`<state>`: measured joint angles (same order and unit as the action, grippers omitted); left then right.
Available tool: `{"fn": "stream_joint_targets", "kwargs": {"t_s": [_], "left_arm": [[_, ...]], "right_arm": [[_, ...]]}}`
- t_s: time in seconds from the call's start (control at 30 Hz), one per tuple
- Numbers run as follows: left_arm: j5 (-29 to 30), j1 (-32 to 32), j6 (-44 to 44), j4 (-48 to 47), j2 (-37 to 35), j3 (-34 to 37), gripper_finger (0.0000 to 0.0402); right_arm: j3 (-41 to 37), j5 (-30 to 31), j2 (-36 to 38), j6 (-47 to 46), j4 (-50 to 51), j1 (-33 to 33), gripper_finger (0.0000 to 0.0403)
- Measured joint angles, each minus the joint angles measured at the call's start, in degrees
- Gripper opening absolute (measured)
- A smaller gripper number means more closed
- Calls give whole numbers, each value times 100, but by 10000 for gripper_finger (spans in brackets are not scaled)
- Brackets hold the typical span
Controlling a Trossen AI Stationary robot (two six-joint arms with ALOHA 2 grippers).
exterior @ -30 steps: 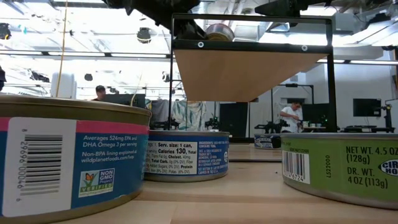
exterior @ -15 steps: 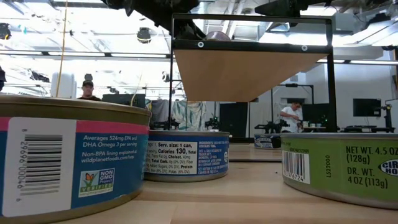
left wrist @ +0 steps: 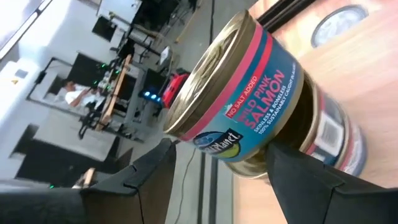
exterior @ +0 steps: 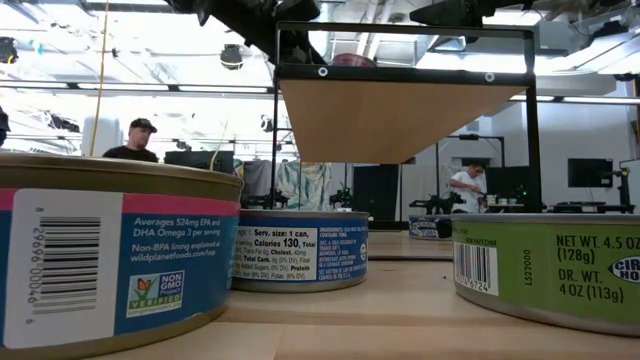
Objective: Stack canned seafood by type on shelf
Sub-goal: Stack the blue and pink tuna can on the shelf on top of the other blue and pink tuna can, then put the red tuna can on the shelf
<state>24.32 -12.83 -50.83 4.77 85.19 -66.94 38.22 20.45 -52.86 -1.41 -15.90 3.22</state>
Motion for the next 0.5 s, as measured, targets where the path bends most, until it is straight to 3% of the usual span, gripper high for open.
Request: {"fn": "stream_joint_targets", "kwargs": {"t_s": [0.27, 0.5], "left_arm": [[173, 130, 152, -811, -170, -56, 235], [389, 211, 752, -1983, -177, -598, 235]], "right_arm": [[0, 0, -2, 11, 24, 0, 317], [2, 0, -2, -2, 64, 0, 317]]}}
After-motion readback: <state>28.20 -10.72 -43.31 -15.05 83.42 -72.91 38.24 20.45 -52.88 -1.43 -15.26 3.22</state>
